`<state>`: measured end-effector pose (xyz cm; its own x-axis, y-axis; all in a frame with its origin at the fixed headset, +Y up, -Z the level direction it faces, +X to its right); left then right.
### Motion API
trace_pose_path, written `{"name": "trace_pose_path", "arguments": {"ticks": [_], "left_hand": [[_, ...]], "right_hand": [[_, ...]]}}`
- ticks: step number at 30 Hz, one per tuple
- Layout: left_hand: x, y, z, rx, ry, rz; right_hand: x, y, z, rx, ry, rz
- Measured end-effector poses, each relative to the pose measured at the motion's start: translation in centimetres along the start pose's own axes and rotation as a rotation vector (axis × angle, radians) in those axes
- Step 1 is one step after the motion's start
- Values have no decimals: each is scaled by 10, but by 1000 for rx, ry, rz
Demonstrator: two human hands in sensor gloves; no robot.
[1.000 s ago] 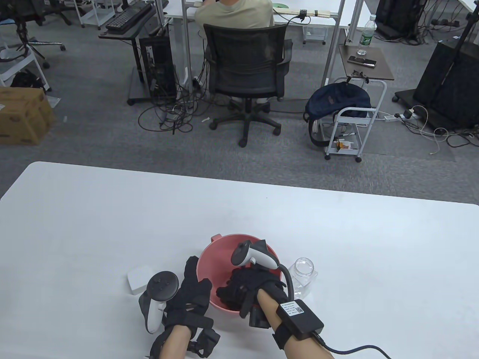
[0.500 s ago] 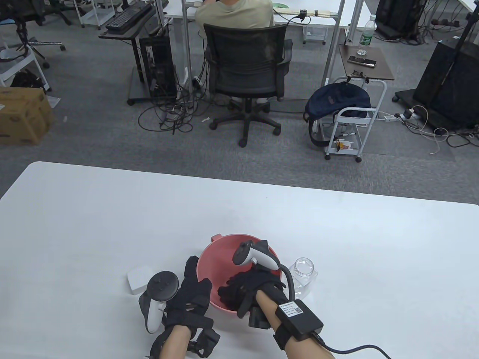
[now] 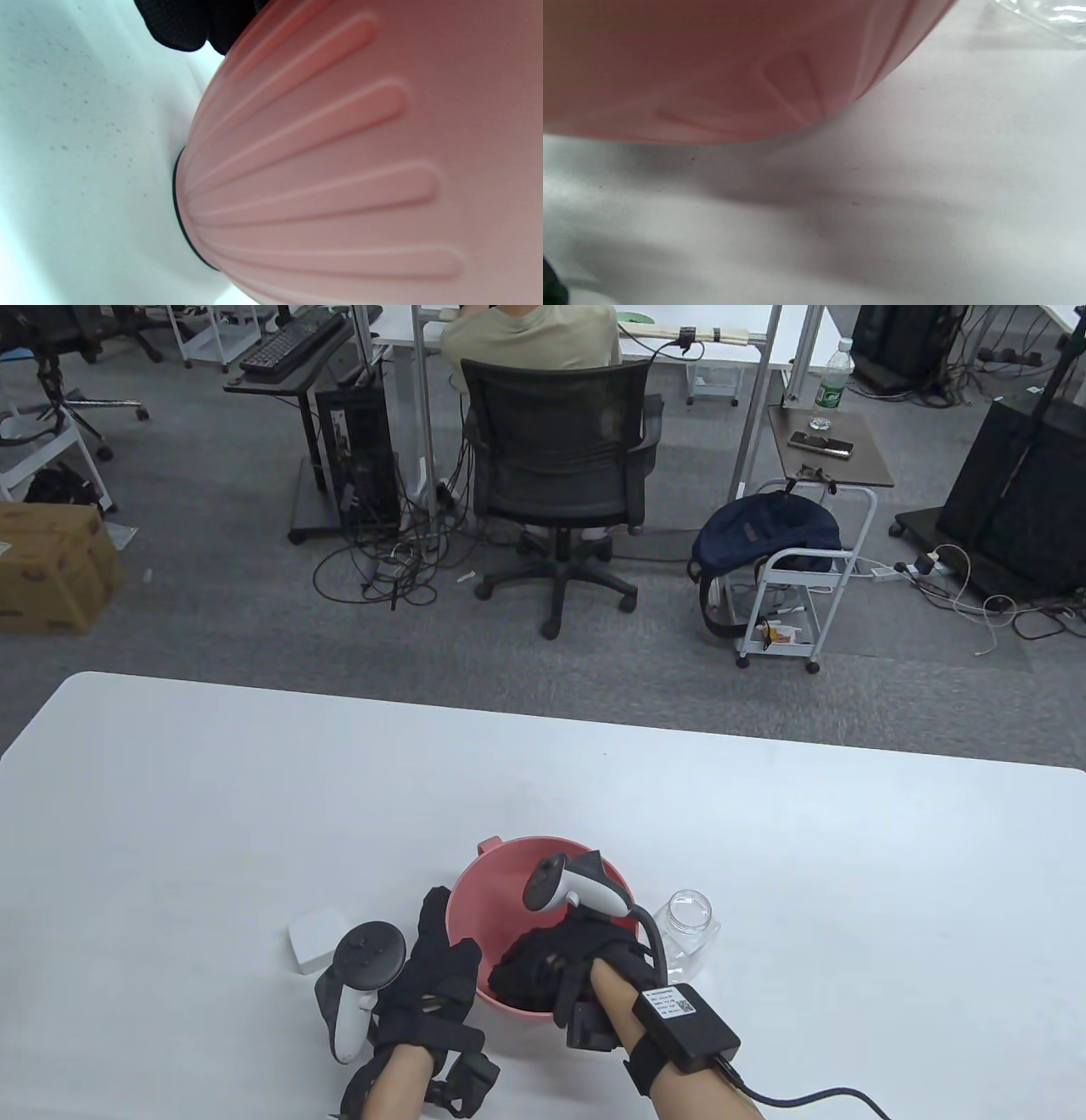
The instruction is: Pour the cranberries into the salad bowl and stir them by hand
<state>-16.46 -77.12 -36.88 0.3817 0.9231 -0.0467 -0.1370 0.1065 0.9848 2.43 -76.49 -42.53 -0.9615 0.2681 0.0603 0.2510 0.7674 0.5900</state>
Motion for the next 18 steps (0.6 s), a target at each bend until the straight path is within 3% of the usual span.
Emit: {"name": "trace_pose_path", "arguments": {"ticks": [18], "left_hand": [[0, 0, 1, -2, -1, 5]], "right_hand": [[1, -3, 0, -24, -5, 58]]}}
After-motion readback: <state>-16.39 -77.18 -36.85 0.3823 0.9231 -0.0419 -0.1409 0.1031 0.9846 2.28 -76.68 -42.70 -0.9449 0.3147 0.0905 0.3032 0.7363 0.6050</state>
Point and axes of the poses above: the tracker on the back of each hand, its own x axis roughly to the thumb side, its own y axis roughly from the fingertips to the wrist, z = x × y, the point moved 3 cm from there along -y, roughly from the wrist to the fingertips, and after that the axes turned 6 degrees about z, right-handed, at the moved point
